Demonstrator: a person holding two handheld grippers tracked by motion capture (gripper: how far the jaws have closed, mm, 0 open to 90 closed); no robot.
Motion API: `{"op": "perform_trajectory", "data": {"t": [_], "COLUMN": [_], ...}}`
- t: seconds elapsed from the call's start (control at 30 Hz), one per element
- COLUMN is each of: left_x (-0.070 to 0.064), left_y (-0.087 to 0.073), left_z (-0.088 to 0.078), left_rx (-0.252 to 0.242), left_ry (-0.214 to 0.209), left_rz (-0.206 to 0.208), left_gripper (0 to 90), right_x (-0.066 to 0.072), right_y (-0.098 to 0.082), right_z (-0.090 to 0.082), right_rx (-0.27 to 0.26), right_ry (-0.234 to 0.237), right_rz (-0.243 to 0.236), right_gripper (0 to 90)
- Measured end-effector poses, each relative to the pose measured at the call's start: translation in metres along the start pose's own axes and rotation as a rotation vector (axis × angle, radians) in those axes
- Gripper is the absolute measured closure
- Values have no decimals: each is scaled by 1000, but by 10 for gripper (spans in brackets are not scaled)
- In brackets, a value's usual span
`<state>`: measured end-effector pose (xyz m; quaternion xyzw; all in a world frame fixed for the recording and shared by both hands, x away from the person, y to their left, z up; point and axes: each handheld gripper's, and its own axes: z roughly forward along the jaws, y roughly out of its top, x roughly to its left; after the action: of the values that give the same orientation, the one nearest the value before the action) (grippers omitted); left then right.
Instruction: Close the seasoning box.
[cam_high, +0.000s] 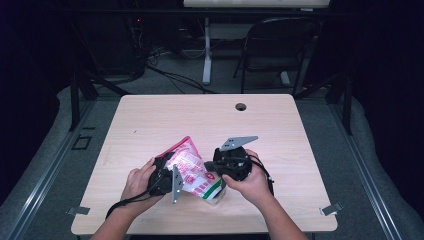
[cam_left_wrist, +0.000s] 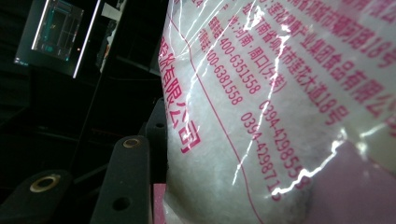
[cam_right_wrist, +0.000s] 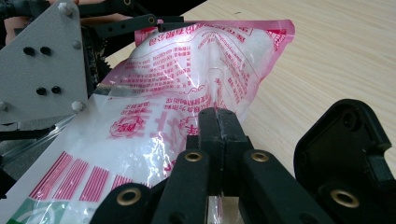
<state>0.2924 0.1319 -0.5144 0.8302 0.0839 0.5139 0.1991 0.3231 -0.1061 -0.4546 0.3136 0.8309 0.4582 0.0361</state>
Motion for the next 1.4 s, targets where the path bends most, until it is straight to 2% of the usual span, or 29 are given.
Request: {"op": "perform_trajectory", "data": {"t": [0.07,0.4,0.73,1.1,1.4], "left_x": [1,1,-1,-2,-2], "left_y": [0,1,2,3,4], "left_z": [-1,0,1,1,1], "left_rx": [11,24,36,47,53], "left_ry": [8,32,67,79,106], "left_rz": [24,75,117,158,197], "left_gripper": [573,575,577,581,584], "right_x": [0,-2,-3,-4,-4], "right_y": [0,-2,-4,-4,-4], "right_z": [0,3,6,6,7], "right_rx": [4,5,10,29,33], "right_ry": [2,3,-7,-6,-8], "right_rz": [-1,8,4,14,11], "right_gripper": [900,900,900,900,900]}}
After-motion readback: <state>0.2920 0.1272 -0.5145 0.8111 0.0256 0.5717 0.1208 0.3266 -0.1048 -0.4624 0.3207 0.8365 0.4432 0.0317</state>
